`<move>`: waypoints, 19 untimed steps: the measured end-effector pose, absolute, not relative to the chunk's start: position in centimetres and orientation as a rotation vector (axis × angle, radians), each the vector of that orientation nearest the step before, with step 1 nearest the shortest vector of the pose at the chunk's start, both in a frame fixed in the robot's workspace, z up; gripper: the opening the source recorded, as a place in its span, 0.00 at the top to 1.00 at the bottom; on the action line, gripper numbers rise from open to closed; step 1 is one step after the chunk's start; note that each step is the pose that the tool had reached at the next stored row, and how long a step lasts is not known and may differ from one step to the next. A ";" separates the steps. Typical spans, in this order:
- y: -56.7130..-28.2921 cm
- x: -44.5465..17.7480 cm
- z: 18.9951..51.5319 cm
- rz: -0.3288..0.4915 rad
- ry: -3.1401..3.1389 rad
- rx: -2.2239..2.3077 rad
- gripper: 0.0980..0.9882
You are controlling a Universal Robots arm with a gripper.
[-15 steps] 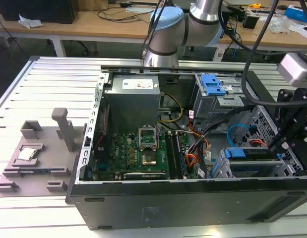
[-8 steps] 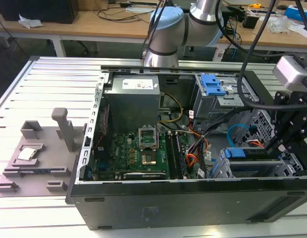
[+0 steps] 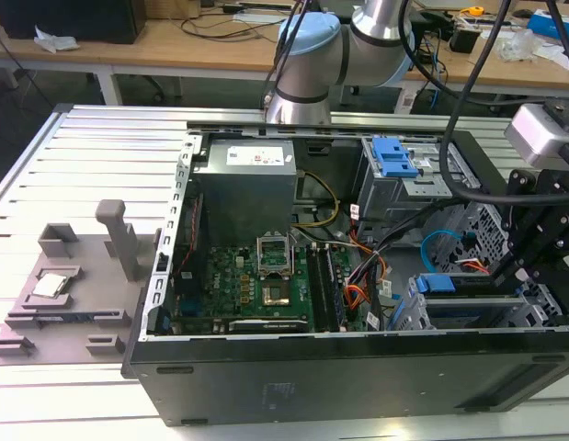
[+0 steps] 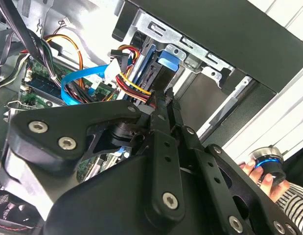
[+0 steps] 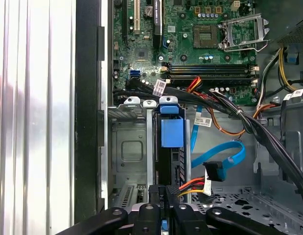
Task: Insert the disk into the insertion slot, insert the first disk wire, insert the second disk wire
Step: 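Insert the first disk wire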
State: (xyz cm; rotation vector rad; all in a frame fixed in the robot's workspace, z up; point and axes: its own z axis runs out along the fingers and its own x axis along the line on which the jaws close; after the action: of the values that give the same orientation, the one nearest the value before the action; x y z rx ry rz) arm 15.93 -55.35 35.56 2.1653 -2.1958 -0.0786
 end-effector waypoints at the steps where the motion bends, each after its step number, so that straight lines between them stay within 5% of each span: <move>1: -55.3 15.9 35.5 -0.079 -2.196 2.165 0.92; 19: -55.4 15.8 34.5 -0.078 -2.196 2.165 0.92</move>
State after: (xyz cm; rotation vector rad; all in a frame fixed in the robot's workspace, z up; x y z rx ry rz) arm 15.76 -55.35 34.46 2.1652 -2.1956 -0.0783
